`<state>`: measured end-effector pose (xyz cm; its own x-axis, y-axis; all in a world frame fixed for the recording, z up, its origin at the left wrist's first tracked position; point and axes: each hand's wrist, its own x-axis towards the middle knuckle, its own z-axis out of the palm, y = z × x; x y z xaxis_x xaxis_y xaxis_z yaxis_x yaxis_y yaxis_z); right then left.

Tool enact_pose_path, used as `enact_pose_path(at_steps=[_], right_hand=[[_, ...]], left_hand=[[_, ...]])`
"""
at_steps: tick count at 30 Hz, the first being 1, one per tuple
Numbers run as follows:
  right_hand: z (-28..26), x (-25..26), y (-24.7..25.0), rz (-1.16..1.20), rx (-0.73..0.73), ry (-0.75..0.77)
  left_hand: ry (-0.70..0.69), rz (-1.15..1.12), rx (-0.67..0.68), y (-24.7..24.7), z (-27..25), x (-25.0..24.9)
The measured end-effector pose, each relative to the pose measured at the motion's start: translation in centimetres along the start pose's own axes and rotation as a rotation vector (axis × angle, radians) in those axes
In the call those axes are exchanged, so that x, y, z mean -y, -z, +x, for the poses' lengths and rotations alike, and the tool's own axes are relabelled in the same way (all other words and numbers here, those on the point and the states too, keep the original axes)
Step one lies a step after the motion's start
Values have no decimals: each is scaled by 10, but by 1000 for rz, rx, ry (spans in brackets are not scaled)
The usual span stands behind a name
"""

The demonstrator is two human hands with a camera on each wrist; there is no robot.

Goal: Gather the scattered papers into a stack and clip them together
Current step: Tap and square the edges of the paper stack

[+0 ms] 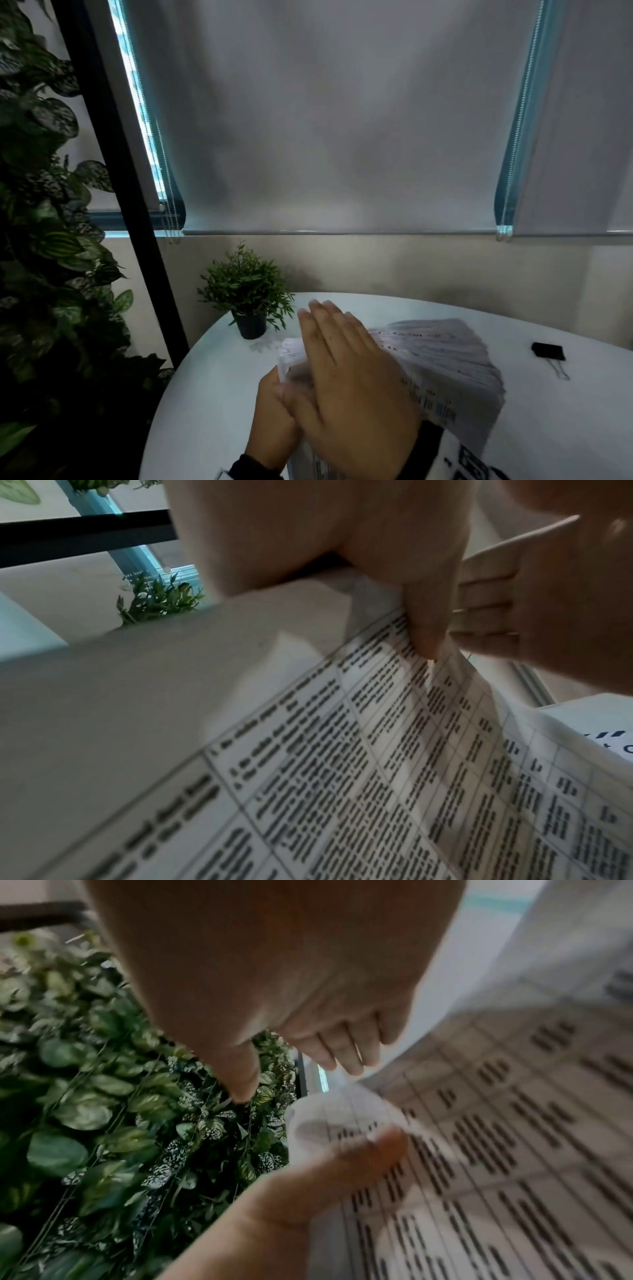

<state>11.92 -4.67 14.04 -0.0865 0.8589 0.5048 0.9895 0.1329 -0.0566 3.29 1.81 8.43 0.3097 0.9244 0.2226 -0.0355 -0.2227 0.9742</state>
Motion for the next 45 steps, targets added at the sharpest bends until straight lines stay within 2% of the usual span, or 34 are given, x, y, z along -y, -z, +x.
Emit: enact_pose_path(at_steps=[3,6,9,10,12,13,14,16,18,20,22,25,28,30,34,36,41,45], right_hand=[[-1,-4,1,-123,-47,20],[-5,-39,13,-99,70,-82],[-17,-81,33,-215,85,-109],[-21,-94,42,-215,133,-125],[-29,-121,54,-118,225,-172],[-35,-132,58,39,253,-226],[-42,-142,58,261,207,-282],[-55,-147,47,765,4,-404],[-64,-145,13,1096,-217,-496],[-63,-130,-11,1169,-416,-555],[-56,-119,-10,1142,-496,-516],[-55,-127,-3,1205,-506,-514],[-63,-129,-14,1084,-389,-544],[-67,-119,-20,1128,-414,-627],[-66,-109,-5,1148,-451,-577],[-64,-108,4,1159,-424,-569],[-81,-101,-16,1251,-405,-708],[-80,-96,-11,1320,-433,-694]], left_hand=[[15,-9,-40,-1,-1,1],[-18,-79,-10,-2,2,1],[-31,-156,58,3,2,5],[-31,-166,62,2,3,5],[-21,-164,61,2,5,7],[-14,-162,58,2,5,6],[-11,-160,57,3,5,6],[-7,-166,66,3,5,6],[-11,-170,67,-4,3,5],[-38,-160,68,-9,2,0],[-89,-151,36,-9,4,-6],[-138,-195,54,3,7,-10],[-93,-199,120,6,6,0],[-62,-194,141,2,5,3],[-80,-198,97,4,9,-2],[-89,-199,91,9,7,-2],[51,-133,76,0,-14,14],[21,-158,60,0,-12,14]])
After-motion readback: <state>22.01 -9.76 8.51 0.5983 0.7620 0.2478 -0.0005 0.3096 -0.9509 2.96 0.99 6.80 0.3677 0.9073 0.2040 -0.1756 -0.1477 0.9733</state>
